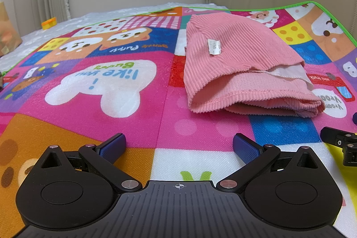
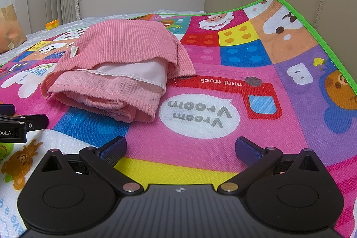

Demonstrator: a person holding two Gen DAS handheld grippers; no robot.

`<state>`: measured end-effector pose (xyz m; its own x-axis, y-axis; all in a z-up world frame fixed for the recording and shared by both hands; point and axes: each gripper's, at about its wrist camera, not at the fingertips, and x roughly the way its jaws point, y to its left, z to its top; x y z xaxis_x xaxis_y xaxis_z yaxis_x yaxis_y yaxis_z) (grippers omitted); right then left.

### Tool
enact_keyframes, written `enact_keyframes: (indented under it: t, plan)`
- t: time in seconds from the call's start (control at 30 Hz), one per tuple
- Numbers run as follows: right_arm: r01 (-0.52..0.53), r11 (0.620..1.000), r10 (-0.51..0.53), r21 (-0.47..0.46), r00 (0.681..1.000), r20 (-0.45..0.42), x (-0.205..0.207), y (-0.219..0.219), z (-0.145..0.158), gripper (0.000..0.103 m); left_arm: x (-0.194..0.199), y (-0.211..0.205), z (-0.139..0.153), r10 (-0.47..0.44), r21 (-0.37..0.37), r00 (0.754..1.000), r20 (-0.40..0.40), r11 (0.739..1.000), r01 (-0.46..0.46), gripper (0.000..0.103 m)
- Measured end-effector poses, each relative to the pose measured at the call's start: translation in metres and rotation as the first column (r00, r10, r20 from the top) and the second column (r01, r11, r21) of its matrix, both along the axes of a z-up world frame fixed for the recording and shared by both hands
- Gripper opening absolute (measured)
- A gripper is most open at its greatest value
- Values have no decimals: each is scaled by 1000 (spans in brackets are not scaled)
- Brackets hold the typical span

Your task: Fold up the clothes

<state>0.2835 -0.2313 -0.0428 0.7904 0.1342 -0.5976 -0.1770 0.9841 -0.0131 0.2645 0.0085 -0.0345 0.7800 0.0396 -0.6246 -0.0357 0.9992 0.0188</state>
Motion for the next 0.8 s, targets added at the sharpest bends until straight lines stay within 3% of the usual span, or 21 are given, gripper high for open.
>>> enact_keyframes:
  t: [0.6,0.73,0.8]
  plan:
    - [-2,1000,2,2,1000,-2,0,-1,0,103,4,-2,1,-19,30,1000,-8,999,19,103]
    - [-3,1000,3,9,1000,-3,0,-2,-1,103,3,9,4,-17,-55,1000,-22,998,16,103]
    - [-3,1000,3,0,1000,-3,0,0,-1,103,0,8,6,-25,-53,999,-45,998,23,103]
